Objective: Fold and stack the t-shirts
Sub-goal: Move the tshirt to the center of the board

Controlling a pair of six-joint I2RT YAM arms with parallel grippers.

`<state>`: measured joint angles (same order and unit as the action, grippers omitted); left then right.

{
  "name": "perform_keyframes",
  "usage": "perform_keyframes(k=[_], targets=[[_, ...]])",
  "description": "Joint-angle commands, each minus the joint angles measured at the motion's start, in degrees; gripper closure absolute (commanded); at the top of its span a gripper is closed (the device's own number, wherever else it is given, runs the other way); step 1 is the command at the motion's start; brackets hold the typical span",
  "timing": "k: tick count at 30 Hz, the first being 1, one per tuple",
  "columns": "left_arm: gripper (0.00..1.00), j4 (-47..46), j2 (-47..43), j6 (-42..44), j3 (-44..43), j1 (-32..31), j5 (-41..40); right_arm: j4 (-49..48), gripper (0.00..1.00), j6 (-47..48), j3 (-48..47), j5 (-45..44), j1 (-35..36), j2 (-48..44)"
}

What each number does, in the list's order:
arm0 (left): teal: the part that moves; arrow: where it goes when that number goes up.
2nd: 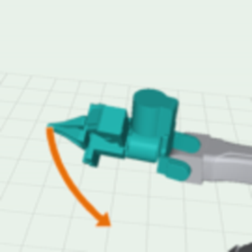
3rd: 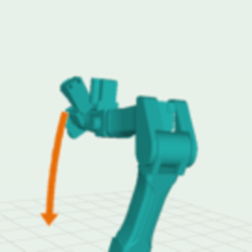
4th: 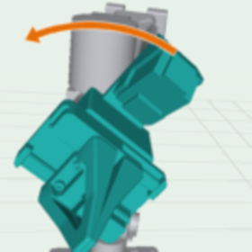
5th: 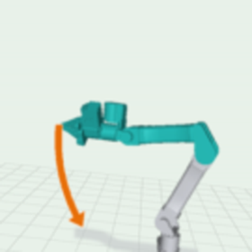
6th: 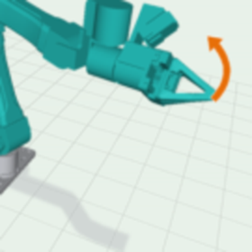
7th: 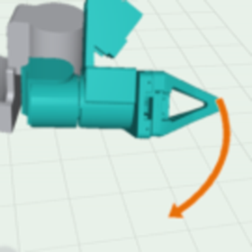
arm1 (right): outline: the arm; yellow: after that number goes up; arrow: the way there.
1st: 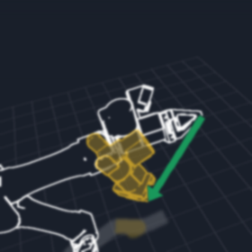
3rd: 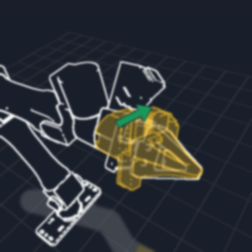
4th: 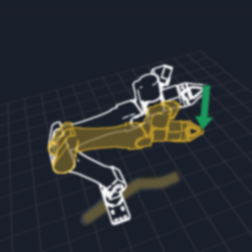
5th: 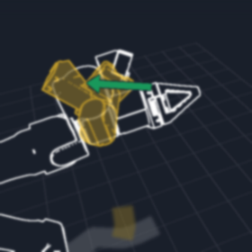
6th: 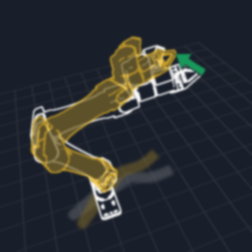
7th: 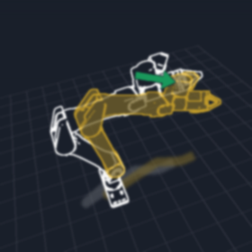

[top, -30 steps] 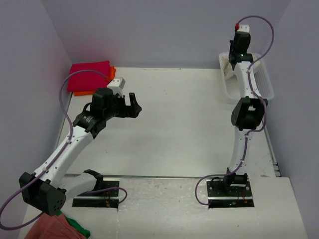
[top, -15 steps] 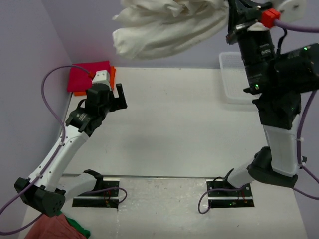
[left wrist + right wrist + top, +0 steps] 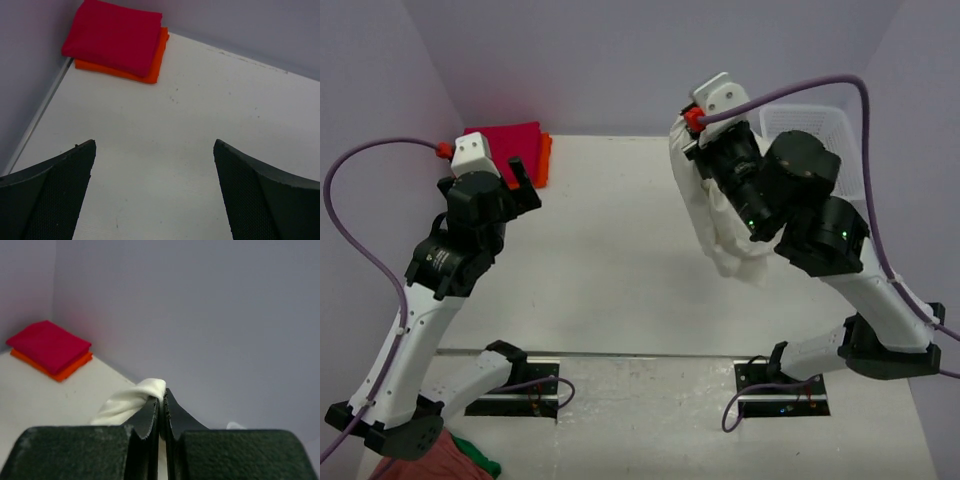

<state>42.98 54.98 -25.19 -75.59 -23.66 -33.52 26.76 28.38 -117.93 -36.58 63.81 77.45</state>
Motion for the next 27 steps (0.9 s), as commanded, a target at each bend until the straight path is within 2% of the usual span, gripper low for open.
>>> perform_keyframes(k=[1,5,9,14,19,21,24,27], targets=[[0.0,1.4,0.91,1.63,0.27,-0.07,0.64,2.85,1.0,-4.74,-0.37,-2.18,1.75,-0.46],[0.01,0.79,0.3,2.51,-0.34,-0.07,0.56,-2.15,1.0,0.62,3.5,-11.47,9.11,-0.11],[0.02,1.84,0.65,4.79,-2.97,-0.07,-2.07,-4.16,1.0,4.82,2.35,-16.84,12.04,-0.1],[0.03,3.69,0.48,5.68,-5.0,-0.07,-1.9,-2.16,1.0,2.39,3.76,-16.51,12.21,-2.92],[0.03,3.69,-1.63,6.47,-4.92,-0.07,-2.43,8.54,1.0,-7.27,6.21,-13.01,12.21,-3.71],[0.03,3.78,-1.89,6.91,-5.18,-0.07,-2.6,8.83,1.0,-9.04,9.1,-11.51,12.13,-4.5],[0.03,3.95,-1.55,7.26,-5.79,-0.07,-2.08,8.57,1.0,-12.28,13.07,-5.72,7.14,-5.2],[0.03,3.86,-1.11,7.35,-5.71,-0.07,-1.03,7.61,1.0,-14.4,14.65,4.47,-2.79,-4.33]])
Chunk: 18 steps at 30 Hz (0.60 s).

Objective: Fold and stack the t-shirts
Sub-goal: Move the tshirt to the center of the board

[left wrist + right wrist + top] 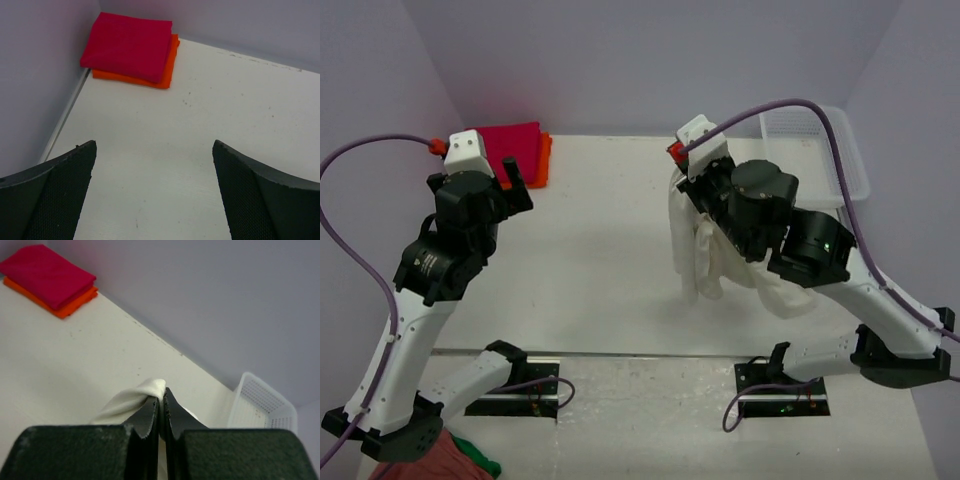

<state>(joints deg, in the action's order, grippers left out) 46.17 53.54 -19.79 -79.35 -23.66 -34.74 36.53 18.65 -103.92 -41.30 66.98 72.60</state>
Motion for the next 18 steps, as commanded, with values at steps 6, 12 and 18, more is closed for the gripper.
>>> perform_keyframes(k=[6,12,18], targets=[[0.03,0.24,0.25,1.95,-1.42,-0.07,1.08,-2.71,0.01,-6.53,-10.03,19.51,-19.6,13.95],[0.07,-2.64,0.52,3.96,2.51,-0.07,10.72,-2.17,0.01,-13.19,-5.03,9.5,-22.23,12.85],[0.11,-13.64,7.44,3.54,13.59,-0.07,44.29,-0.32,0.01,-25.15,16.33,14.92,-27.51,3.8]])
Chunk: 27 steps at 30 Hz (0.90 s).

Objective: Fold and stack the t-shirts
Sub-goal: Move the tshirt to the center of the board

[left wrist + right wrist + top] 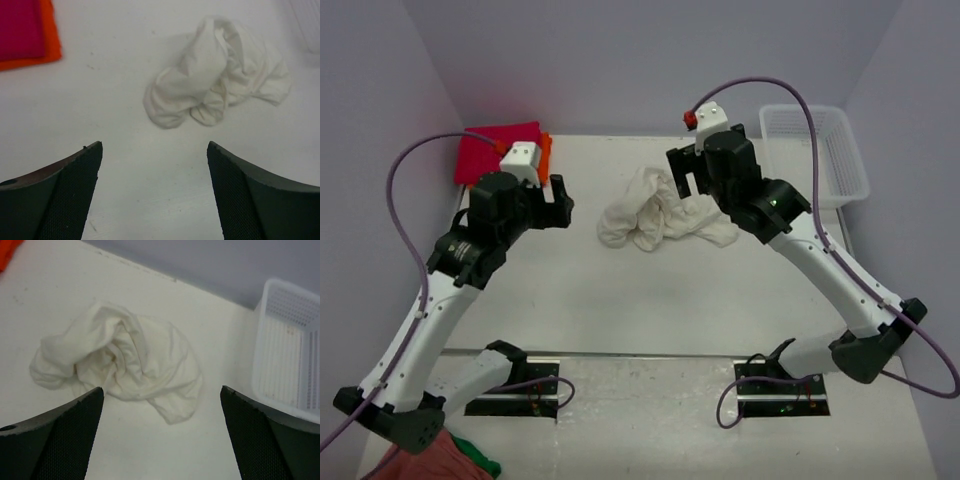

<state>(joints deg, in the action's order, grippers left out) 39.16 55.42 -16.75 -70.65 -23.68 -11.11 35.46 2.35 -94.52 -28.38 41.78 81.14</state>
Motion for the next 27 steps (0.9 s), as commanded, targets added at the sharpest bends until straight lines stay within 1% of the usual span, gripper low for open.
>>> perform_keyframes(k=[1,3,4,5,7,10,14,17,22,25,27], targets=[[0.16,-7.94,7.32,-0.81,6.04,-0.05,22.35,0.75,0.01,-9.98,8.9,2.45,-2.4,-5.46],[0.18,-12.07,12.5,-3.98,9.02,-0.14,22.46,0.75,0.01,-12.27,13.28,3.68,-2.67,-6.52],[0.2,-12.35,14.7,-4.6,9.04,-0.14,21.41,0.49,0.01,-13.06,14.53,4.21,-2.67,-7.66],[0.21,-12.79,19.07,-4.87,8.69,-0.14,20.18,0.05,0.01,-14.12,15.84,4.73,-2.67,-8.36],[0.22,-13.14,24.18,-5.04,8.16,-0.22,18.42,-0.75,0.01,-15.26,19.1,5.7,-2.67,-10.47],[0.21,-14.72,27.28,-5.74,8.07,-0.84,16.13,-1.8,0.01,-15.36,22.27,6.67,-2.67,-13.45],[0.21,-20.07,30.17,-6.36,9.66,-1.89,17.61,-2.42,0.01,-15.18,24.64,6.41,-3.02,-15.48],[0.24,-22.8,32.99,-6.54,10.09,-1.98,19.54,-2.5,0.01,-15.27,26.14,6.06,-3.28,-16.19],[0.27,-24.3,39.31,-6.1,8.43,-1.98,19.55,-3.47,0.01,-15.62,29.3,5.53,-4.33,-17.6],[0.27,-23.87,42.92,-6.27,6.5,-2.07,18.67,-3.47,0.01,-16.41,30.45,7.37,-6.97,-17.77],[0.28,-23.78,44.07,-6.71,5.7,-2.07,18.24,-3.47,0.01,-16.85,31.06,9.56,-10.56,-16.47]])
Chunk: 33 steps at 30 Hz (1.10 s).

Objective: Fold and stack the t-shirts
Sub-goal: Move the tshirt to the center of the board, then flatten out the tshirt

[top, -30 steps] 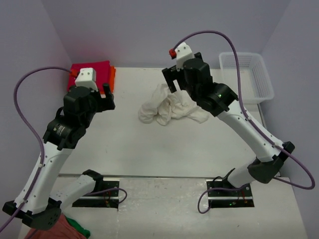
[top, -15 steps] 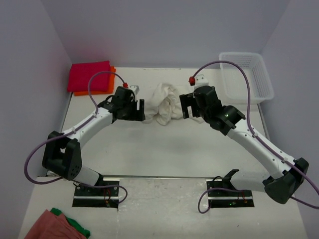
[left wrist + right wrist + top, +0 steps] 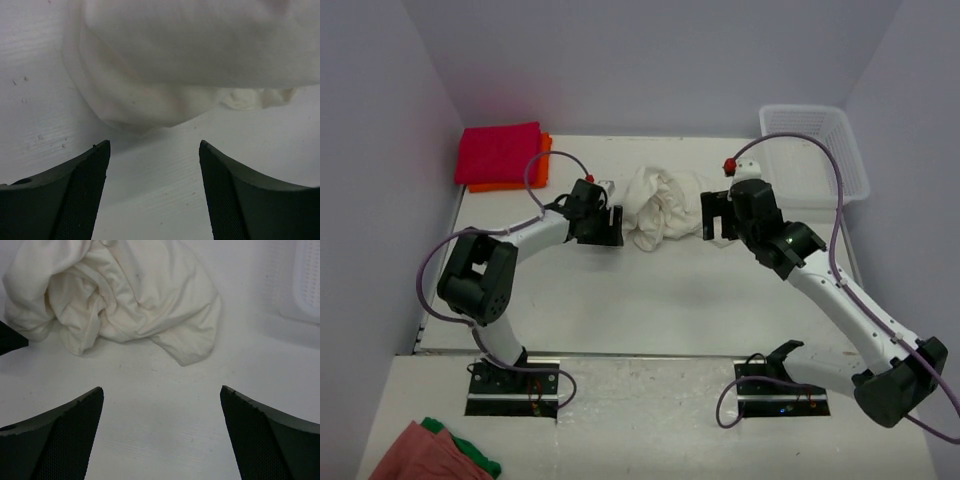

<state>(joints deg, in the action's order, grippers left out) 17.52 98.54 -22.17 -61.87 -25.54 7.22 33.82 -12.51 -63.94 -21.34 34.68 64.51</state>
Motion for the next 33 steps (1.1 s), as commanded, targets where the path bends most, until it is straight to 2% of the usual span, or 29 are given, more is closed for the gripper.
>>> perform_keyframes(k=[1,6,8,13,14,16,17,19,24,33], targets=[[0.28,-2.14,1.82,-1.47,-3.17,-0.21,-0.37,-1.66,0.01,-2.25,0.57,5.14,-4.78,1.13],[0.29,-2.84,3.23,-2.08,-3.79,-0.3,-1.07,2.99,0.04,-2.34,-2.06,9.83,-14.1,12.2],[0.33,-3.1,3.76,-2.08,-3.96,-0.3,-1.51,3.7,0.12,-1.9,-3.55,12.79,-16.55,18.26],[0.57,-3.19,4.46,-2.17,-4.58,-0.3,-2.82,3.71,0.15,-2.51,-6.1,18.96,-18.77,26.53],[0.66,-3.28,4.47,-2.17,-4.75,-0.3,-2.92,3.79,0.15,-2.6,-6.98,19.41,-19.03,28.63],[0.76,-3.19,4.64,-2.08,-4.93,-0.3,-3.53,3.71,0.15,-2.95,-7.6,20.02,-19.29,30.05],[0.87,-3.19,4.64,-2.0,-5.1,-0.3,-3.71,3.53,0.15,-2.96,-8.04,20.55,-19.56,31.28],[1.0,-3.02,4.99,-1.91,-5.63,-0.3,-4.14,3.27,0.15,-2.96,-8.48,20.99,-19.65,32.51],[1.0,-3.72,5.26,-2.43,-5.46,-0.3,-4.15,2.48,0.15,-2.25,-11.02,20.99,-20.79,37.25],[1.0,-4.42,3.42,-3.05,-4.49,-0.3,-4.76,2.21,0.27,-1.99,-14.72,23.19,-21.93,43.5]])
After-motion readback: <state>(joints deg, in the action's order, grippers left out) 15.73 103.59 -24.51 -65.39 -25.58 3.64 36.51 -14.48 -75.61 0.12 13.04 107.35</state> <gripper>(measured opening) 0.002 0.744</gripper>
